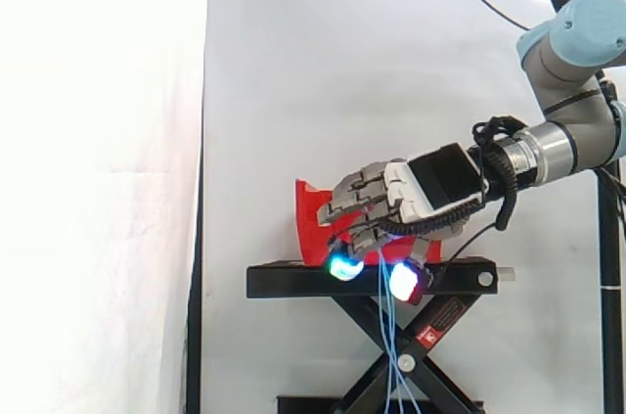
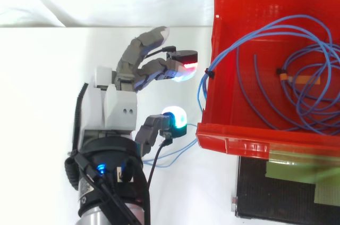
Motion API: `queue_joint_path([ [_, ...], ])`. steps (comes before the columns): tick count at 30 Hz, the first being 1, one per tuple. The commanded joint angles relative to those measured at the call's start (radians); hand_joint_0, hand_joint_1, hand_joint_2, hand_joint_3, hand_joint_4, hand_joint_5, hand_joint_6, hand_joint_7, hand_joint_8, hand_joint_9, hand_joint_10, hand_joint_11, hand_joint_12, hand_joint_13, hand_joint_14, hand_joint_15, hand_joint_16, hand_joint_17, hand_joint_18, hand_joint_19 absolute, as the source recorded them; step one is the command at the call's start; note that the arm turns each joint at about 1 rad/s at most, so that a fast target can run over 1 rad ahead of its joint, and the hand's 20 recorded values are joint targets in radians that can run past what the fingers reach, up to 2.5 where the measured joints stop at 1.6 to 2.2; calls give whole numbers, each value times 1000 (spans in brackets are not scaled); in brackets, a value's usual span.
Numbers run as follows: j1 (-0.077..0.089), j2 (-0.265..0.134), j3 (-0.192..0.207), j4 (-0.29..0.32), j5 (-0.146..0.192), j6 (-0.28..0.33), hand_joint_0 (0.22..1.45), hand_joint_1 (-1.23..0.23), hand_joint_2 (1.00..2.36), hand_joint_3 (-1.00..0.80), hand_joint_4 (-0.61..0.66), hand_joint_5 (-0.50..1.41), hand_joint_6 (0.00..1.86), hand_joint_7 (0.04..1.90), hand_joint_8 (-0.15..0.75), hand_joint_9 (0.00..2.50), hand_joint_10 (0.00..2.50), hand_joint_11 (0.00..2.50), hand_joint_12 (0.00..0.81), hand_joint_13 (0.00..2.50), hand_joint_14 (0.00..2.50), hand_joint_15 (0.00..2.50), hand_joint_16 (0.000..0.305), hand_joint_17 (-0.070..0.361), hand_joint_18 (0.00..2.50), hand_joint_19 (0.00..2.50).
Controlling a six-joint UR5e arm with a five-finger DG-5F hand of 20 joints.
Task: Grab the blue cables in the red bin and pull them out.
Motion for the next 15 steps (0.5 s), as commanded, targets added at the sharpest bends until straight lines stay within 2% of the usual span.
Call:
queue_joint_path([
  [1, -3, 0, -8, 4, -2, -1, 822, -819, 1000, -1000, 335, 840, 15, 477, 322, 903, 27, 759, 331, 534, 16, 439, 46, 104, 469, 604],
  [7, -12, 0, -17, 24, -18, -1, 822, -819, 1000, -1000, 330, 841, 15, 476, 322, 906, 27, 762, 330, 540, 17, 446, 46, 103, 469, 610],
  [15, -17, 0, -17, 26, -20, -1, 823, -818, 1000, -1000, 329, 841, 15, 476, 320, 910, 25, 756, 330, 543, 18, 448, 46, 103, 469, 613],
])
